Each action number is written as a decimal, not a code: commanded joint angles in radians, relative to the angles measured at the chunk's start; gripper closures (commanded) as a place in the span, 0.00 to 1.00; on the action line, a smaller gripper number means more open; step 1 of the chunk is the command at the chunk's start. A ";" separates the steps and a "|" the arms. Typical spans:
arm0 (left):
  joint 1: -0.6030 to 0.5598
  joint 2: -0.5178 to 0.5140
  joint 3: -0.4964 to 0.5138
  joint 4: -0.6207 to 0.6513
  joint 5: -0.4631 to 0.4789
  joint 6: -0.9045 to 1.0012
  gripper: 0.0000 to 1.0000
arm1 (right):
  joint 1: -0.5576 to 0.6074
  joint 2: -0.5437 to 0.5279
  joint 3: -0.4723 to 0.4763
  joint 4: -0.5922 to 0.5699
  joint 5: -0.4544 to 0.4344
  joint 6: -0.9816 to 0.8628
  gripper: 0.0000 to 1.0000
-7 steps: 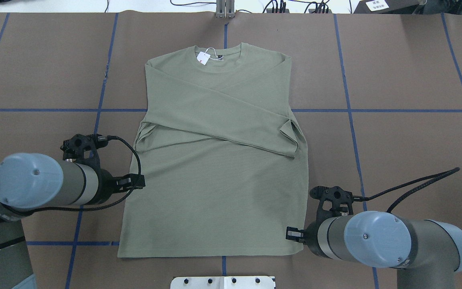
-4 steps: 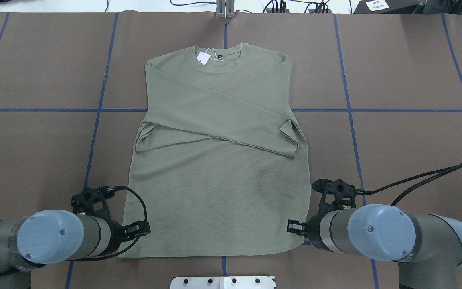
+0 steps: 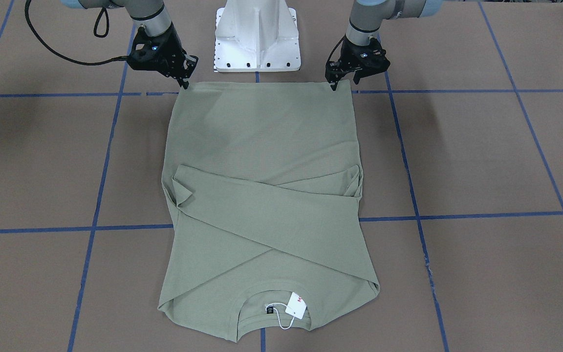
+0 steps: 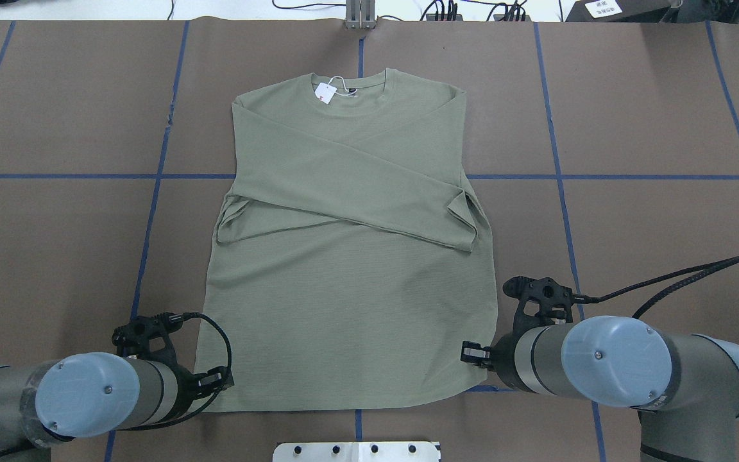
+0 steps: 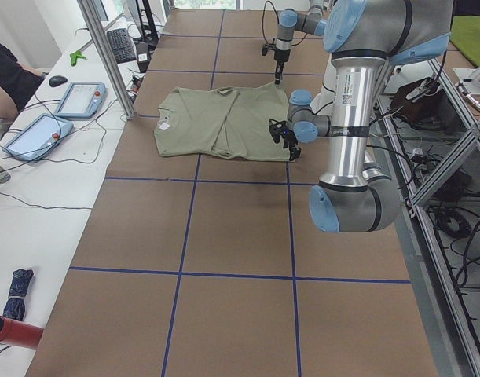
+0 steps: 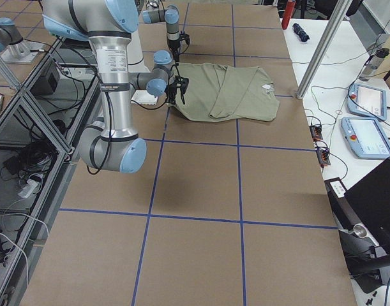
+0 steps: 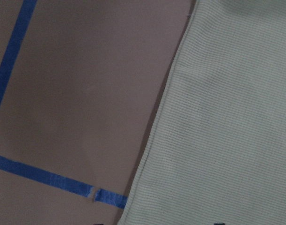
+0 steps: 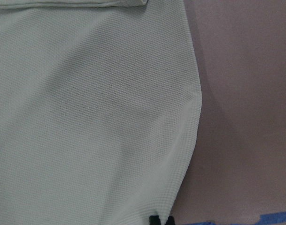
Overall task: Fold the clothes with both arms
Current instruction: 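Move both grippers down to the hem corners nearest the robot, then grasp the hem corners with both grippers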
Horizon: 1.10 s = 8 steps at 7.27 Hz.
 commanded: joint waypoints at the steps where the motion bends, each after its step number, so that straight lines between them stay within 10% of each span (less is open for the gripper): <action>1: 0.001 0.003 0.017 0.008 0.001 0.000 0.28 | 0.003 0.000 0.001 0.000 0.002 0.000 1.00; 2: -0.001 0.003 0.017 0.010 0.000 -0.003 0.35 | 0.003 -0.001 0.001 0.000 0.002 0.000 1.00; 5: 0.001 -0.004 0.002 0.036 0.000 -0.003 1.00 | 0.009 -0.001 0.004 0.000 0.004 0.000 1.00; 8: 0.005 -0.005 -0.013 0.036 -0.003 -0.003 1.00 | 0.012 -0.004 0.010 0.000 0.002 0.000 1.00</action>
